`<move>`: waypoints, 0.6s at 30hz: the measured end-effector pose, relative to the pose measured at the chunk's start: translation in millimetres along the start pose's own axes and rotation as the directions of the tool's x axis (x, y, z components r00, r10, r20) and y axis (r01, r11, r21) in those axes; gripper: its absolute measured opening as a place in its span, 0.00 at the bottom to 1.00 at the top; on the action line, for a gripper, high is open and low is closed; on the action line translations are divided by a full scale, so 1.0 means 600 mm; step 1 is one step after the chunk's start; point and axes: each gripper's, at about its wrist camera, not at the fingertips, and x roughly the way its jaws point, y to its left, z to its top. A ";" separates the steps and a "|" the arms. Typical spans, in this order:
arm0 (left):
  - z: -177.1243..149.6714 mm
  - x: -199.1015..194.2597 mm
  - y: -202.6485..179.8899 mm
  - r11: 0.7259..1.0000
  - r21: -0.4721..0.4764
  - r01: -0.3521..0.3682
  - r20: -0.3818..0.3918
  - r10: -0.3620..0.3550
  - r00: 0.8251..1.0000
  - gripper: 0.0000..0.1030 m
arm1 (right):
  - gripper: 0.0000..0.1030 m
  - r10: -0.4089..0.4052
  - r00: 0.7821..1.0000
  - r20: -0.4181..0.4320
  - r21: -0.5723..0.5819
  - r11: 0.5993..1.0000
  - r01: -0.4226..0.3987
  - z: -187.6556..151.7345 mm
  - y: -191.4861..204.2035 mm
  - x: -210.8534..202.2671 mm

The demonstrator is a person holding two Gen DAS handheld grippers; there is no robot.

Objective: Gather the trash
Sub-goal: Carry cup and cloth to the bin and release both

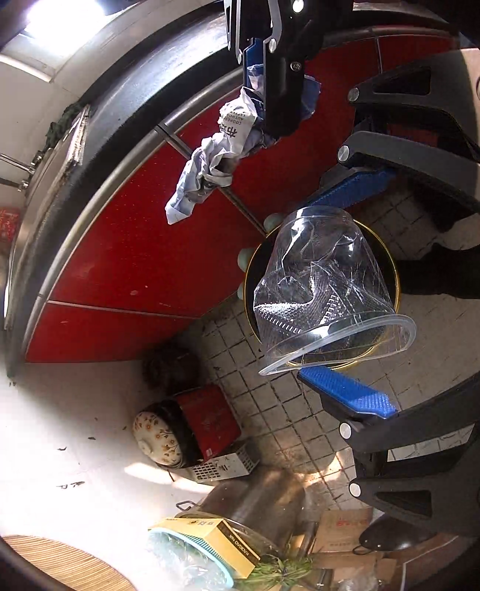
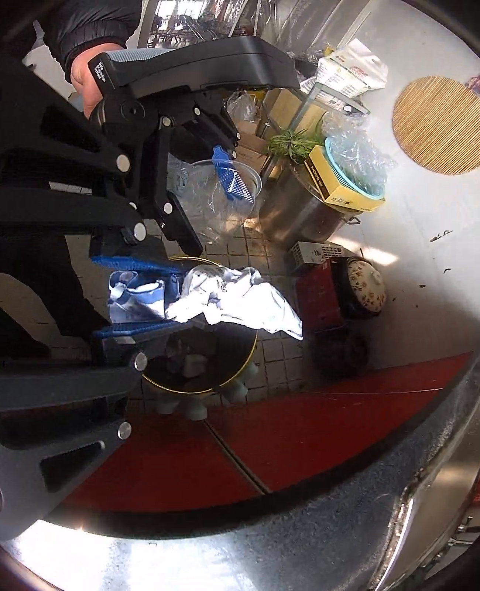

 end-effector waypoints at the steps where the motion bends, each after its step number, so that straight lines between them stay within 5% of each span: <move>1: -0.002 0.009 0.001 1.000 0.004 0.006 -0.008 -0.006 1.000 0.77 | 0.23 0.003 1.000 -0.012 0.011 1.000 -0.003 0.000 -0.004 0.008; 9: -0.004 0.049 0.013 0.999 0.022 0.036 -0.046 -0.035 0.998 0.79 | 0.24 -0.010 0.999 -0.036 0.037 0.999 0.011 0.004 -0.015 0.025; 10: -0.005 0.052 0.013 0.999 0.023 0.034 -0.056 -0.033 0.998 0.81 | 0.27 -0.016 0.999 -0.044 0.043 0.999 0.018 0.004 -0.018 0.025; 12: -0.007 0.057 0.014 0.999 0.028 0.024 -0.073 -0.022 0.997 0.89 | 0.67 -0.009 0.999 -0.049 0.072 0.997 0.012 0.004 -0.023 0.027; 18: -0.016 0.049 0.015 0.999 0.031 0.016 -0.078 -0.013 0.997 0.90 | 0.71 0.006 1.000 -0.028 0.085 0.996 -0.004 0.000 -0.027 0.007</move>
